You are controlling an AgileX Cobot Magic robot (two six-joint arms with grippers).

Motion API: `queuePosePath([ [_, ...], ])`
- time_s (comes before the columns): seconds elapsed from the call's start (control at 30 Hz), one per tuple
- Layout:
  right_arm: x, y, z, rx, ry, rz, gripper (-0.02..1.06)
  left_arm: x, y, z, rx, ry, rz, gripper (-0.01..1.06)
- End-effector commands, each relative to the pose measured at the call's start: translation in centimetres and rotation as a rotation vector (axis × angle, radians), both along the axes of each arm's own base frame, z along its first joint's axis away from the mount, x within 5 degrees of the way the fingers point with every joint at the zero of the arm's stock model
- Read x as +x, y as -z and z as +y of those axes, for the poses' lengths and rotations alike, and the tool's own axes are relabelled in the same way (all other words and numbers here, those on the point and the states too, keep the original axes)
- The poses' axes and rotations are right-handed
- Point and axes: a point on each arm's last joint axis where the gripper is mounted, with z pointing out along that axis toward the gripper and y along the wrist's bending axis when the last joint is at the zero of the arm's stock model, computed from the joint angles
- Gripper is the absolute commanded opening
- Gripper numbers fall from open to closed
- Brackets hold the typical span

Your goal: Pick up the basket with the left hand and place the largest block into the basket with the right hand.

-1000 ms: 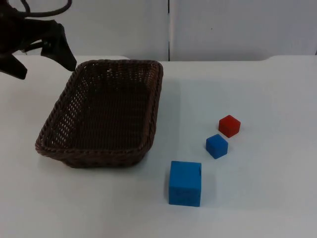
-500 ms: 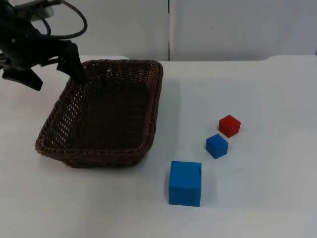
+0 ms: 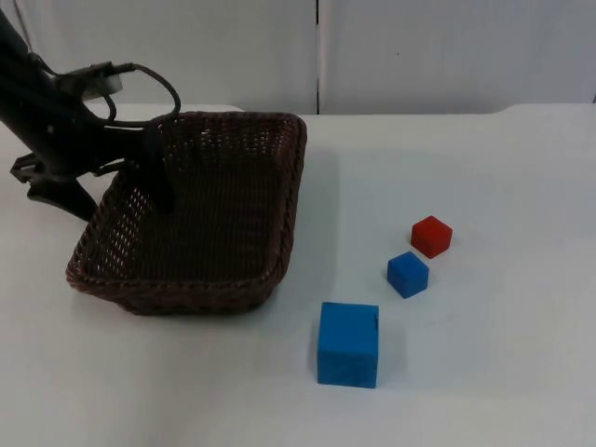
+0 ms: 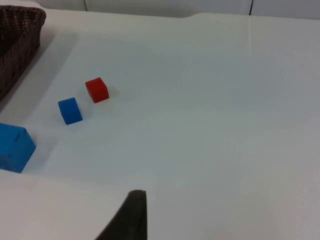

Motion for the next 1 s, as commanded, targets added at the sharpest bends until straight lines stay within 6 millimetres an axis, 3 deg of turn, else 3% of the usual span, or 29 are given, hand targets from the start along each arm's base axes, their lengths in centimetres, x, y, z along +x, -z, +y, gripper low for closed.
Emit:
queuePosePath([
  [0.0, 0.0, 0.0, 0.0, 0.003, 0.007, -0.011, 1.05, 0.2, 0.1, -0.2, -0.007, -0.006, -0.008, 0.98],
  [0.13, 0.0, 0.0, 0.0, 0.003, 0.007, -0.011, 1.05, 0.2, 0.3, -0.3, -0.009, -0.007, -0.001, 0.97],
  [0.23, 0.0, 0.0, 0.0, 0.003, 0.007, -0.011, 1.05, 0.1, 0.3, -0.3, -0.013, -0.002, 0.01, 0.83],
  [0.27, 0.0, 0.0, 0.0, 0.003, 0.007, -0.011, 1.05, 0.1, 0.3, -0.3, -0.013, -0.002, 0.01, 0.83],
  [0.4, 0.0, 0.0, 0.0, 0.003, 0.007, -0.011, 1.05, -0.1, 0.3, -0.4, -0.02, 0.008, 0.032, 0.52],
  [0.43, 0.0, 0.0, 0.0, 0.003, 0.007, -0.011, 1.05, -0.1, 0.3, -0.4, -0.02, 0.008, 0.032, 0.52],
  [0.47, 0.0, 0.0, 0.0, 0.003, 0.007, -0.011, 1.05, -0.2, 0.3, -0.4, -0.023, 0.011, 0.039, 0.45],
  [0.53, 0.0, 0.0, 0.0, 0.003, 0.007, -0.011, 1.05, -0.2, 0.3, -0.4, -0.024, 0.009, 0.042, 0.22],
  [0.6, 0.0, 0.0, 0.0, 0.003, 0.007, -0.011, 1.05, -0.2, 0.3, -0.4, -0.027, -0.005, 0.049, 0.09],
  [0.63, 0.0, 0.0, 0.0, 0.003, 0.007, -0.011, 1.05, -0.2, 0.3, -0.4, -0.027, -0.005, 0.049, 0.09],
  [0.67, 0.0, 0.0, 0.0, 0.003, 0.007, -0.011, 1.05, -0.2, 0.3, -0.4, -0.03, -0.022, 0.056, -0.01],
  [0.83, 0.0, 0.0, 0.0, 0.003, 0.007, -0.011, 1.05, -0.4, -0.1, -0.6, -0.061, -0.06, 0.092, 0.0],
  [0.97, 0.0, 0.0, 0.0, 0.003, 0.007, -0.011, 1.05, -0.8, -3.1, -0.9, -0.095, -0.066, 0.087, 0.0],
])
